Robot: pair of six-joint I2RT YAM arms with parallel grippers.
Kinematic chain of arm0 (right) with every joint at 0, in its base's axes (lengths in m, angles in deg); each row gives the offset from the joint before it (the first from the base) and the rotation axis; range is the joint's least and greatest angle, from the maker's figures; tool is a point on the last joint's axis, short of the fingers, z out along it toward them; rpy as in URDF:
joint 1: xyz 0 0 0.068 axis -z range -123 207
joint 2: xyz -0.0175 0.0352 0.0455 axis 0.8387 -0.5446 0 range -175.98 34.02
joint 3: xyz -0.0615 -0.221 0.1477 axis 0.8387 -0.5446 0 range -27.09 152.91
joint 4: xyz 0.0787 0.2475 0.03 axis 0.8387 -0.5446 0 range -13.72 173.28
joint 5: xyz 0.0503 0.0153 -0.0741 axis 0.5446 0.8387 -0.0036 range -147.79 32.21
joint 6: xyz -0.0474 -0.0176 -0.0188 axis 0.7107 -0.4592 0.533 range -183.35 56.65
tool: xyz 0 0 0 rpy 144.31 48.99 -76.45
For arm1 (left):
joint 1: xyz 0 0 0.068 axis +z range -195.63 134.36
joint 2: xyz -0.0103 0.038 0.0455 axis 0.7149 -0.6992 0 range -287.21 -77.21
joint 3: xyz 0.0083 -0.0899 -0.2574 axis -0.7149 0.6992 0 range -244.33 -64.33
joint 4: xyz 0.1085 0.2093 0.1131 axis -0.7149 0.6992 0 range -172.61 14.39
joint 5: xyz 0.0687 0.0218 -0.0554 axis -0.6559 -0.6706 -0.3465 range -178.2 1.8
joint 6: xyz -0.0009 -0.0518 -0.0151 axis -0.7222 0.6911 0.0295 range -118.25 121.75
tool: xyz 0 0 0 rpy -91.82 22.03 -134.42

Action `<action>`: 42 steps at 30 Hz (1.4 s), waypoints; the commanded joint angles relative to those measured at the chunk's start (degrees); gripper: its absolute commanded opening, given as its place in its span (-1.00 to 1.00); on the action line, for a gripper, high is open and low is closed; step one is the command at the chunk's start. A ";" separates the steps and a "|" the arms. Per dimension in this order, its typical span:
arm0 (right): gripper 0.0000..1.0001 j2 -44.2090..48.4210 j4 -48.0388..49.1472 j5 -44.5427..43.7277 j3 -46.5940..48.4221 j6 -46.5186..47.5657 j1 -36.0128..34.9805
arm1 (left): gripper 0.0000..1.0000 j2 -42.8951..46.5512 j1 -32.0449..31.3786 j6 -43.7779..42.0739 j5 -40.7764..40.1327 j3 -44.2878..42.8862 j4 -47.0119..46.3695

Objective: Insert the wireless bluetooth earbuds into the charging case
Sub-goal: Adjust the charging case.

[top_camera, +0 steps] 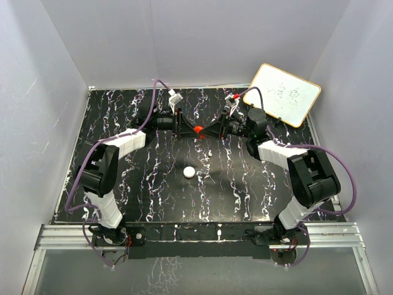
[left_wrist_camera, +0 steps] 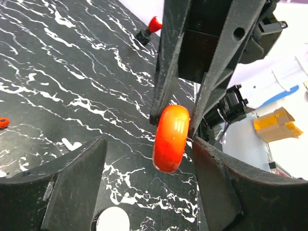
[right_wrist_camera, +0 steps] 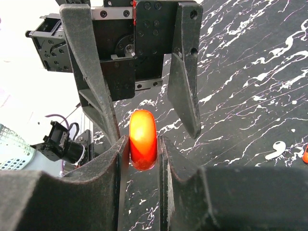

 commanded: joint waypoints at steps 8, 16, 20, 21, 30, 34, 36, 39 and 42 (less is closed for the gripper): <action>-0.81 1.65 7.38 -9.19 -3.34 -7.07 1.07 | 0.45 12.85 5.16 8.40 -19.09 12.55 -15.57; -0.84 -1.15 23.49 -16.63 -9.05 -22.89 1.04 | 0.38 12.69 4.02 21.44 -28.48 23.70 -37.24; -0.85 -1.16 27.13 -21.40 -11.94 -27.34 0.83 | 0.32 9.96 2.08 26.98 -31.74 25.84 -45.74; -0.86 -0.90 27.11 -22.40 -12.35 -27.68 0.73 | 0.31 9.26 1.67 28.38 -32.40 26.11 -47.99; -0.85 -0.79 29.98 -25.46 -14.16 -32.05 0.03 | 0.21 4.64 -3.29 31.36 -35.93 25.49 -51.76; -0.85 -2.29 31.75 -24.88 -13.52 -33.04 -0.13 | 0.15 4.00 -4.07 31.54 -36.30 25.33 -51.97; -0.85 -3.24 32.52 -24.42 -13.21 -33.32 -0.31 | 0.15 3.67 -4.29 31.62 -36.22 24.87 -51.79; -0.85 -4.58 34.24 -24.11 -13.07 -34.52 -0.46 | 0.15 3.26 -4.40 31.86 -36.26 24.42 -52.07; -0.86 -5.57 36.03 -23.38 -12.87 -35.44 -0.60 | 0.10 2.53 -4.45 32.08 -35.41 23.32 -51.68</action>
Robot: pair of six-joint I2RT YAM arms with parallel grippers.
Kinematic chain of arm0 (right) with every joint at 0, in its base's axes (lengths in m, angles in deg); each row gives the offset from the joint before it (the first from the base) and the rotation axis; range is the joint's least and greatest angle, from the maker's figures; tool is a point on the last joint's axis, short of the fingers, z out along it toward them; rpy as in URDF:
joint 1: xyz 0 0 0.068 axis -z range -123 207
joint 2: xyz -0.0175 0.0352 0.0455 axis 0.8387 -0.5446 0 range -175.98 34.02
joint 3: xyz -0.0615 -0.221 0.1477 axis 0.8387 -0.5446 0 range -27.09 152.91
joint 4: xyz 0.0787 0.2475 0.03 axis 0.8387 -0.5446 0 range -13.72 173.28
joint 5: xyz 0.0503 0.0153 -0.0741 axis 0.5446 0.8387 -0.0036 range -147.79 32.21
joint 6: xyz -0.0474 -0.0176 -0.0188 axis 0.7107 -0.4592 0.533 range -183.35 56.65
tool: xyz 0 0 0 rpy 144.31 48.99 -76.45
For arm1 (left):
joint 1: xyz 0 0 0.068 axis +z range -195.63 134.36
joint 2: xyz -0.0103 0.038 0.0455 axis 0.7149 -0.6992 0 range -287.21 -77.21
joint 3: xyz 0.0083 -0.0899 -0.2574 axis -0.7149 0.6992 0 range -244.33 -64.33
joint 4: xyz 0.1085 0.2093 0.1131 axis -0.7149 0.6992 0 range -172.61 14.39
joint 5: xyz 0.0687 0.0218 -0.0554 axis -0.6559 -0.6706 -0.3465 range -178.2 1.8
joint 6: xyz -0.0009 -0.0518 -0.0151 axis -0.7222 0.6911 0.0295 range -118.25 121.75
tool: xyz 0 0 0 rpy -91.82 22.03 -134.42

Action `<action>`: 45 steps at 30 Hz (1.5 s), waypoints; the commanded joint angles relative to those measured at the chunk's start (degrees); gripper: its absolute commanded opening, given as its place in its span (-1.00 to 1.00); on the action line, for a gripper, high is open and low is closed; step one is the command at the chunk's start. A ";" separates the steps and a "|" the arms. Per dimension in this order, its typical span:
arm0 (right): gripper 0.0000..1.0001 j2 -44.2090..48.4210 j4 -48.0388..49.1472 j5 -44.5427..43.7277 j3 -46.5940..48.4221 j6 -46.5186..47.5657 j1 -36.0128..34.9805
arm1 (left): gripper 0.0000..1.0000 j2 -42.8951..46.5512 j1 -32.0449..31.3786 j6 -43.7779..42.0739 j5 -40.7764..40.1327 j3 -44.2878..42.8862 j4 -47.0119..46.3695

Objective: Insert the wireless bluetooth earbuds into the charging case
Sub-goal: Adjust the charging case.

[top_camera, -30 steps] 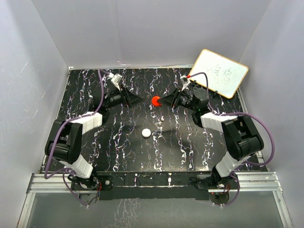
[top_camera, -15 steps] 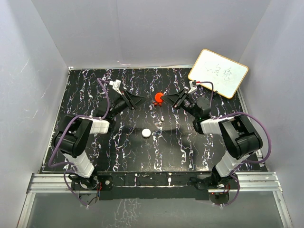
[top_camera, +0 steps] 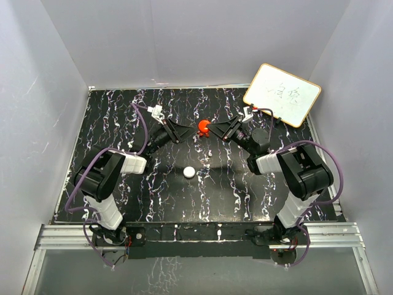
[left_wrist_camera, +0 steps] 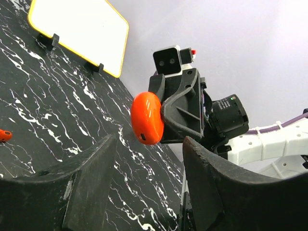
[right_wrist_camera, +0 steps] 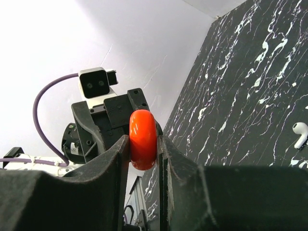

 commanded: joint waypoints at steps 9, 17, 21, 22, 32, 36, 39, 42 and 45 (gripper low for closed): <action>-0.85 -3.45 8.30 2.26 2.60 -2.51 -0.56 | 0.04 -3.12 -0.80 1.39 2.76 -4.57 -3.53; -0.86 -4.80 8.41 4.34 4.07 -2.84 -0.81 | -0.08 -3.86 -1.18 1.45 5.62 -6.96 -2.72; -0.86 -5.01 8.66 4.47 4.23 -3.04 -0.93 | -0.25 -4.57 -1.63 1.96 6.53 -7.70 -3.06; -0.86 -5.02 8.68 4.35 4.16 -3.04 -0.98 | -0.30 -4.72 -1.67 2.03 6.67 -7.68 -3.23; -0.51 -5.63 9.32 4.94 4.32 -3.28 -0.98 | -1.00 -4.47 -1.77 2.56 6.88 -7.43 -3.90; -0.33 -5.21 9.75 4.78 4.13 -3.26 -0.85 | -1.00 -4.66 -1.74 3.35 7.49 -7.43 -4.28; -0.27 -5.19 10.10 5.15 4.26 -3.26 -0.67 | -1.00 -4.51 -1.77 3.59 7.55 -6.99 -4.76; -0.26 -5.15 10.58 5.13 4.06 -3.46 -0.40 | -1.00 -4.08 -1.77 3.47 7.23 -6.48 -4.71; -0.26 -4.70 11.31 4.96 3.37 -3.64 0.00 | -1.00 -3.15 -1.77 2.63 6.68 -5.91 -3.37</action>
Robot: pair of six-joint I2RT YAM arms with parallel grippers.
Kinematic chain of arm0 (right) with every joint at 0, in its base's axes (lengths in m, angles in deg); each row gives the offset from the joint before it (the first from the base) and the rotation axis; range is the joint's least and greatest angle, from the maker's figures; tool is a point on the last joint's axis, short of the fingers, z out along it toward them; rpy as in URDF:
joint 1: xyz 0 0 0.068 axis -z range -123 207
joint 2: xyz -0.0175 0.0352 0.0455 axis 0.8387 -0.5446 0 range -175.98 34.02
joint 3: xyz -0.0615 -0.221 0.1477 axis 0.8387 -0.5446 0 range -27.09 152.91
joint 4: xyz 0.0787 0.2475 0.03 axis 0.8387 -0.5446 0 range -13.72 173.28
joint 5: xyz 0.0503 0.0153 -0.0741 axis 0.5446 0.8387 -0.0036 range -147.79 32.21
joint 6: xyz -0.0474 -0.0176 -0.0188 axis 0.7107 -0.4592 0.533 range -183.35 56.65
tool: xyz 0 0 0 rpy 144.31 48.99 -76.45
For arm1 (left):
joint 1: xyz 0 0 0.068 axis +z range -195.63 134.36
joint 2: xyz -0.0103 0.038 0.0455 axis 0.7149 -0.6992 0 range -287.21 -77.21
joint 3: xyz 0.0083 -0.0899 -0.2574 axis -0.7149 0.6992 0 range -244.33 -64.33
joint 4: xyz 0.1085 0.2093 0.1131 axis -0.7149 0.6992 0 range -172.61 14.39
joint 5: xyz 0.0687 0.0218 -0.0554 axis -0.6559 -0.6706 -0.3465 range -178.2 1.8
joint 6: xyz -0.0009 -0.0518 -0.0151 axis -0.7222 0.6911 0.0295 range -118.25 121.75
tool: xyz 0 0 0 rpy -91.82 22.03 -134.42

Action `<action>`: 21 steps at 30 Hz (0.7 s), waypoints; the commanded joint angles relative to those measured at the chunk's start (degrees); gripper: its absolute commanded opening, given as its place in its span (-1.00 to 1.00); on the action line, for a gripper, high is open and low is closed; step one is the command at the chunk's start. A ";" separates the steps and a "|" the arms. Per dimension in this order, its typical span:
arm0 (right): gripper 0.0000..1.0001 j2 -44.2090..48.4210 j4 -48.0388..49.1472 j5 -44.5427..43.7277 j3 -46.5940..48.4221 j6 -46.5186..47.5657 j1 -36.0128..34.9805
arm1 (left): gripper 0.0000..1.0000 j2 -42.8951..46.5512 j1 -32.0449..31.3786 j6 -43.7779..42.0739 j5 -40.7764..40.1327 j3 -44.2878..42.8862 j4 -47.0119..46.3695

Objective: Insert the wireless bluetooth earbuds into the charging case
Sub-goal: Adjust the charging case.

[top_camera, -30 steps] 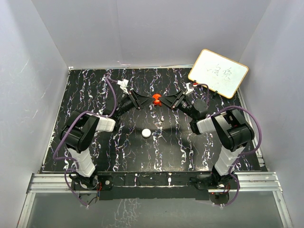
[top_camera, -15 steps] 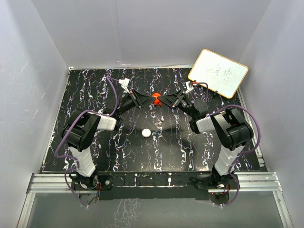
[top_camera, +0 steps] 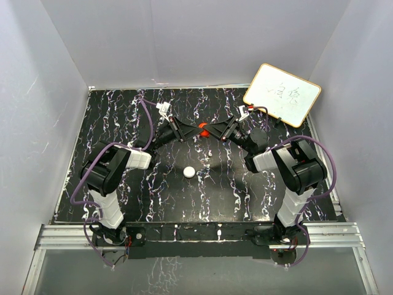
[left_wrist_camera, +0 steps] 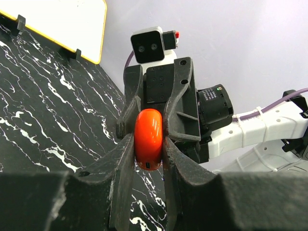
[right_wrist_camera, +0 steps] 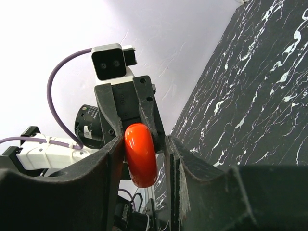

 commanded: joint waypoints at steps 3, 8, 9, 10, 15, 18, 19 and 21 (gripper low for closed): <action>-0.28 0.75 5.10 0.28 0.69 -0.29 1.03 | -1.00 2.79 -0.21 -1.28 -0.13 0.68 -1.30; -0.39 0.92 6.22 0.64 0.08 -0.90 1.63 | -1.00 3.65 0.38 -1.28 -1.26 1.26 0.16; -0.41 0.89 6.29 0.69 0.02 -1.00 1.68 | -1.00 3.91 0.56 -1.28 -1.50 1.44 0.20; -0.44 0.80 6.41 0.80 -0.04 -1.01 1.68 | -1.00 4.09 0.65 -1.35 -1.59 1.46 0.39; -0.47 0.19 7.72 1.43 -0.11 -1.67 1.69 | -1.00 4.12 0.97 -1.22 -1.66 1.04 0.70; -0.47 0.18 8.20 1.67 -0.37 -1.89 1.75 | -1.00 3.78 1.06 -0.84 -1.66 0.67 0.47; -0.47 0.17 8.29 1.82 -0.46 -1.90 1.77 | -1.00 3.64 1.14 -0.62 -1.64 0.53 0.33; -0.45 0.16 8.79 1.92 -0.78 -1.89 1.76 | -1.00 3.45 1.15 -0.28 -1.60 0.40 -0.06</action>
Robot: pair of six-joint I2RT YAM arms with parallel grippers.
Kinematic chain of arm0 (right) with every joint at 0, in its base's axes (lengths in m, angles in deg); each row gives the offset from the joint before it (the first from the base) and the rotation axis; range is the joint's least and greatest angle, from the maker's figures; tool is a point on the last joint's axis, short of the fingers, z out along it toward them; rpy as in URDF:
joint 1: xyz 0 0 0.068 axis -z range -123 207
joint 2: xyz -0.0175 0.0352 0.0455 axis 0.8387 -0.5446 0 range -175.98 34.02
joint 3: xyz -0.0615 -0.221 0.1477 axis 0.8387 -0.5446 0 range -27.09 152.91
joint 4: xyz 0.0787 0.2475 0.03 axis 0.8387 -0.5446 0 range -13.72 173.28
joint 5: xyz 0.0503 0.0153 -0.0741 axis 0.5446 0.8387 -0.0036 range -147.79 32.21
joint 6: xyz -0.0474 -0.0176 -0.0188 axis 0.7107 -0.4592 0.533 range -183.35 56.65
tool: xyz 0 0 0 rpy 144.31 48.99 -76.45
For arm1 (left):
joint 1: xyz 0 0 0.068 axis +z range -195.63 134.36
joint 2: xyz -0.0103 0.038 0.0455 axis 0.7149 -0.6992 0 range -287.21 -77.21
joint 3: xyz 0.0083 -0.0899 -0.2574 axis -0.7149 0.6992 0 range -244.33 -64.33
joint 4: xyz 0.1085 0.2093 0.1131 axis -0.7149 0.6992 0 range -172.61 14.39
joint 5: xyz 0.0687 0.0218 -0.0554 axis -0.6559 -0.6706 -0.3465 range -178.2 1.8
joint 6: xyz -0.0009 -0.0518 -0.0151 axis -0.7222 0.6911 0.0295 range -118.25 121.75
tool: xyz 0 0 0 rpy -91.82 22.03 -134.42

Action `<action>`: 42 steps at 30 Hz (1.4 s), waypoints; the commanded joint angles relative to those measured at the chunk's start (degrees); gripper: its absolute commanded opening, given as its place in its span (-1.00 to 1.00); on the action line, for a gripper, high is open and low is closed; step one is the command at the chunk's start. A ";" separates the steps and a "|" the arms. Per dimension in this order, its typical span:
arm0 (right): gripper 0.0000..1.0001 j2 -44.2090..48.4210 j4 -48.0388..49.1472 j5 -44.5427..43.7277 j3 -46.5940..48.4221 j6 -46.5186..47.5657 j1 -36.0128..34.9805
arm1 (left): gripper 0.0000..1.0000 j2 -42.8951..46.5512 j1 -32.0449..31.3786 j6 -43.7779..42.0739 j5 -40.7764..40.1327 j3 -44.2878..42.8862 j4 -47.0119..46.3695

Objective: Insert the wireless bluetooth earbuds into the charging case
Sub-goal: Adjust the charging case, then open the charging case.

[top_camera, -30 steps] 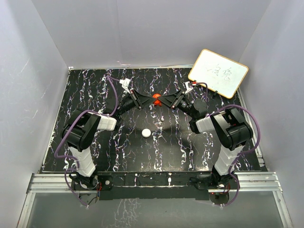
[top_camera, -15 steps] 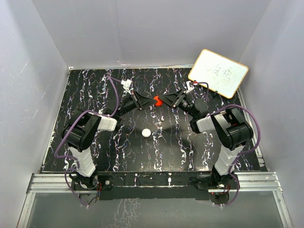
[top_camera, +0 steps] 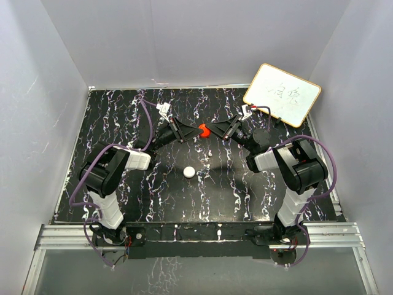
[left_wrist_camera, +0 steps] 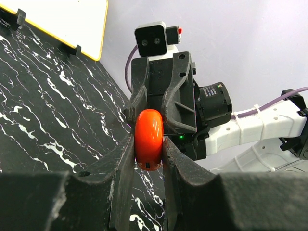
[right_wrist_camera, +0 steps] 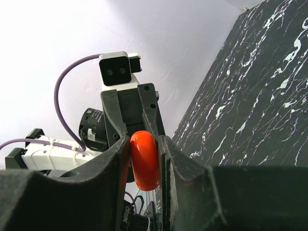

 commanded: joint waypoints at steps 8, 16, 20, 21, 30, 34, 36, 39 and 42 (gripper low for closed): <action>-0.41 0.01 7.51 1.59 -1.46 -0.86 0.27 | -1.00 2.25 1.35 0.23 -1.30 -0.71 -1.72; -0.39 -0.55 8.11 2.28 -1.20 -1.25 0.25 | -1.00 1.94 1.50 0.57 -0.98 -1.06 -2.05; -0.39 -0.99 8.37 2.37 -1.05 -1.48 0.20 | -1.00 1.67 1.51 0.95 -0.82 -1.29 -2.33; -0.40 -1.10 8.43 2.39 -1.00 -1.57 0.21 | -1.00 1.61 1.53 0.99 -0.80 -1.33 -2.41; -0.68 -1.72 9.61 2.18 -0.79 -2.30 0.26 | -1.00 1.18 1.49 1.44 -0.33 -1.34 -3.10; -0.73 -2.85 11.57 2.04 -0.54 -4.35 0.29 | -1.00 1.06 1.49 1.64 0.22 -1.22 -4.30; -0.75 -3.90 12.60 2.20 0.10 -6.05 0.37 | -1.00 0.46 1.52 2.53 0.91 -1.28 -6.80; -0.76 -6.13 16.02 2.36 0.86 -10.02 0.46 | -1.00 -1.74 1.52 4.88 2.67 -2.17 -12.14; -0.78 -9.23 20.49 2.57 1.84 -15.28 0.63 | -1.00 -4.81 1.54 8.59 4.14 -3.81 -19.39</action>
